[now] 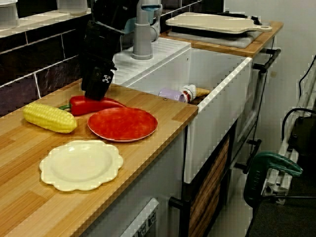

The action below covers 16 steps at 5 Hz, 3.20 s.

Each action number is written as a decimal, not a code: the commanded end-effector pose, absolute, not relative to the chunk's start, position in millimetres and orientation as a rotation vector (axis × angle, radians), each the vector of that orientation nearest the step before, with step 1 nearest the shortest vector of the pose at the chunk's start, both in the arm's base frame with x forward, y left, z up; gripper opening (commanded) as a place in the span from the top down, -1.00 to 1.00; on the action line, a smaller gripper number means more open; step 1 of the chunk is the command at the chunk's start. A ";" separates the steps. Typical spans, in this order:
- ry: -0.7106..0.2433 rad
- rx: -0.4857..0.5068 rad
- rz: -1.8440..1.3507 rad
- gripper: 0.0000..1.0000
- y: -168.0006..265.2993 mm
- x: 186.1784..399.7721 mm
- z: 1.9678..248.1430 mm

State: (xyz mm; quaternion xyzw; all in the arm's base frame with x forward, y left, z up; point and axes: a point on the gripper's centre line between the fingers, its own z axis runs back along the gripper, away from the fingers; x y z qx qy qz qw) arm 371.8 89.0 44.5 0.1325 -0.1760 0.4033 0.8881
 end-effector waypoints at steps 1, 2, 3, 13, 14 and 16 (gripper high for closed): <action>-0.362 0.283 0.815 -1.00 103.4 362.9 59.3; -0.350 0.277 0.819 -1.00 108.8 361.9 65.1; -0.343 0.277 0.817 -1.00 113.4 360.8 66.5; -0.320 0.149 0.864 1.00 133.7 363.7 120.6; -0.278 0.180 0.812 1.00 135.6 358.0 111.3; -0.264 0.248 0.689 1.00 151.0 344.1 118.4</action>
